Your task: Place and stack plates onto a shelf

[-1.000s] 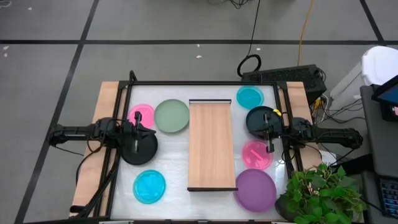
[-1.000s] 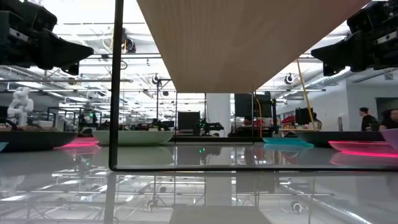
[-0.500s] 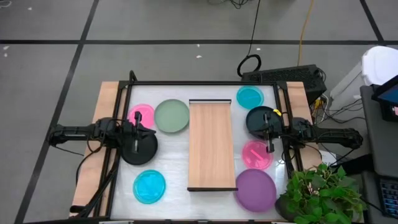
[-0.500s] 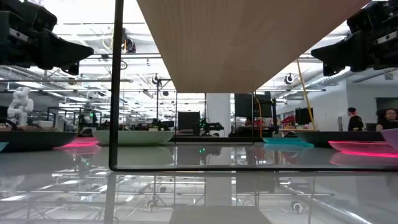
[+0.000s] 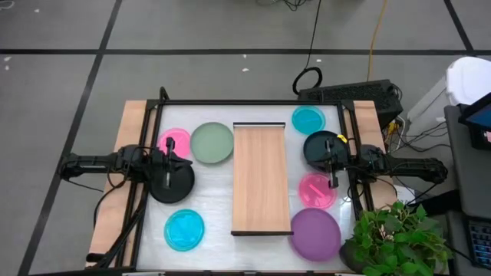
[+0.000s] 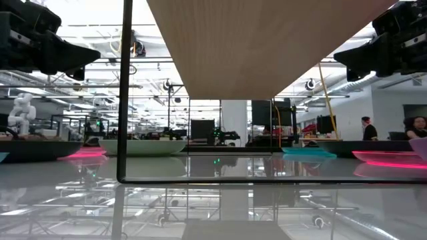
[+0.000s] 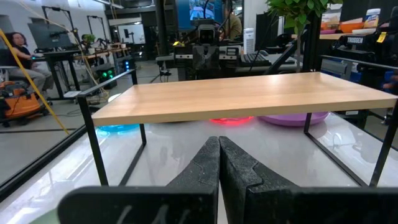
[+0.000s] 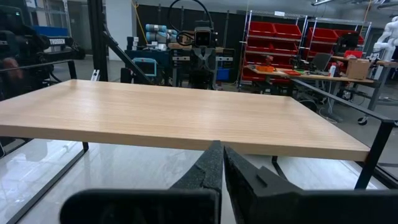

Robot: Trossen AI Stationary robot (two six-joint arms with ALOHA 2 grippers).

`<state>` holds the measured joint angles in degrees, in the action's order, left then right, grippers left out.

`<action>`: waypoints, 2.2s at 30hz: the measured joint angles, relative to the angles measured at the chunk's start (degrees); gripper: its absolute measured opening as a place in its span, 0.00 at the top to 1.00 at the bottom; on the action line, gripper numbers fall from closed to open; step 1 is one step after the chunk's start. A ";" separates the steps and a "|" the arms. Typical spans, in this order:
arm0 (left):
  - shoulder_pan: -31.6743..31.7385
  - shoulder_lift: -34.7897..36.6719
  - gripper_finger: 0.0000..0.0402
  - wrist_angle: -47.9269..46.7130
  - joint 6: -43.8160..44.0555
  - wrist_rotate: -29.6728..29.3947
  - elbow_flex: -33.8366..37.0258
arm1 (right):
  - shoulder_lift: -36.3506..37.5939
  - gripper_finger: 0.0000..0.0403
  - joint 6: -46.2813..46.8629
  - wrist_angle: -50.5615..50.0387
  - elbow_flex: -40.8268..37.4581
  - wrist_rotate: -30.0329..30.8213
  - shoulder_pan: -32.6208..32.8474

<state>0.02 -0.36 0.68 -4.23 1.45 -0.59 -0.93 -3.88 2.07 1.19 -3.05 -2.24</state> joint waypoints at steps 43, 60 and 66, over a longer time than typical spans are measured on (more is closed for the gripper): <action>0.00 0.01 0.99 0.00 -0.01 -0.01 -0.01 | -21.39 1.00 4.94 -5.00 26.51 1.75 0.00; 0.01 0.01 0.99 0.64 0.98 -0.17 0.03 | -37.82 1.00 8.47 -29.07 54.79 3.06 0.00; 0.01 0.02 0.99 0.68 0.92 -0.17 0.03 | -42.63 1.00 10.95 -33.62 59.76 3.04 0.00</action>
<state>0.03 -0.34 1.37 -3.31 1.28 -0.56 -43.56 7.07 -31.55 60.95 -0.01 -2.24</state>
